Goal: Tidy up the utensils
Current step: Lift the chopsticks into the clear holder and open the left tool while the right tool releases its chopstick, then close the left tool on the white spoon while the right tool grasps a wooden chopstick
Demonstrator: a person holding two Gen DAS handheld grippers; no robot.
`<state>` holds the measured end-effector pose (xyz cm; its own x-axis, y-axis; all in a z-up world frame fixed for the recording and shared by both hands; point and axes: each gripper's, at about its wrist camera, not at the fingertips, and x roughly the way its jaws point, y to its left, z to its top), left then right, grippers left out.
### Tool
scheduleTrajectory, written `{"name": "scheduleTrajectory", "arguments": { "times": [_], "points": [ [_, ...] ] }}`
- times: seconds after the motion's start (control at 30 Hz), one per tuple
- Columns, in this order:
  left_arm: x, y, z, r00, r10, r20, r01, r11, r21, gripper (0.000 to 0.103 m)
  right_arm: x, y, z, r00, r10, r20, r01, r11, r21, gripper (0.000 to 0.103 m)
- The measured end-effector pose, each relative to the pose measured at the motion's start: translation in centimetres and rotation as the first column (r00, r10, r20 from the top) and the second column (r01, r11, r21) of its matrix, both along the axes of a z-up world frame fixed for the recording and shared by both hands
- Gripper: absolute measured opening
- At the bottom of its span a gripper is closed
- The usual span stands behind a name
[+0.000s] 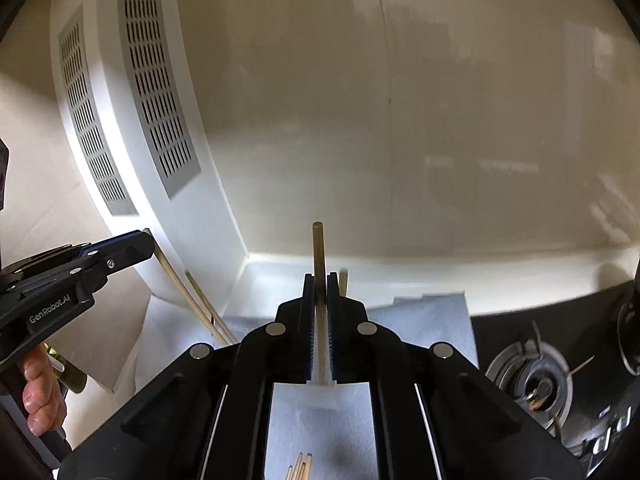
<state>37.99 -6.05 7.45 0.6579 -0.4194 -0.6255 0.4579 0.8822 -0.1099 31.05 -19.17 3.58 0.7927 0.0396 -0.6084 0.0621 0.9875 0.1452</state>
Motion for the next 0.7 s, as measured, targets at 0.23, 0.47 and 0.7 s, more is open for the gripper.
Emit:
{"name": "scheduleTrajectory", "arguments": {
  "times": [0.23,0.47,0.7],
  "points": [
    [-0.2,1.7,-1.9,0.994,0.102,-0.037,-0.101,0.995,0.023,0.086,-1.2,0.5,-1.6,0.999,0.038,-0.033,-0.037,0.998,0.046,0.056],
    [-2.8,3.4,-4.8,0.974,0.185,-0.130,-0.168,0.977,0.133,0.088,-5.5,0.9,-2.1,0.998,0.033,-0.050,-0.031,0.999,0.044,0.067],
    [-7.0,3.2,-9.9,0.958,0.178,-0.223,-0.123,0.963,0.242,0.088,-9.4,2.5,-7.3,0.975,0.052,-0.215,-0.045,0.998,0.038,0.067]
  ]
}}
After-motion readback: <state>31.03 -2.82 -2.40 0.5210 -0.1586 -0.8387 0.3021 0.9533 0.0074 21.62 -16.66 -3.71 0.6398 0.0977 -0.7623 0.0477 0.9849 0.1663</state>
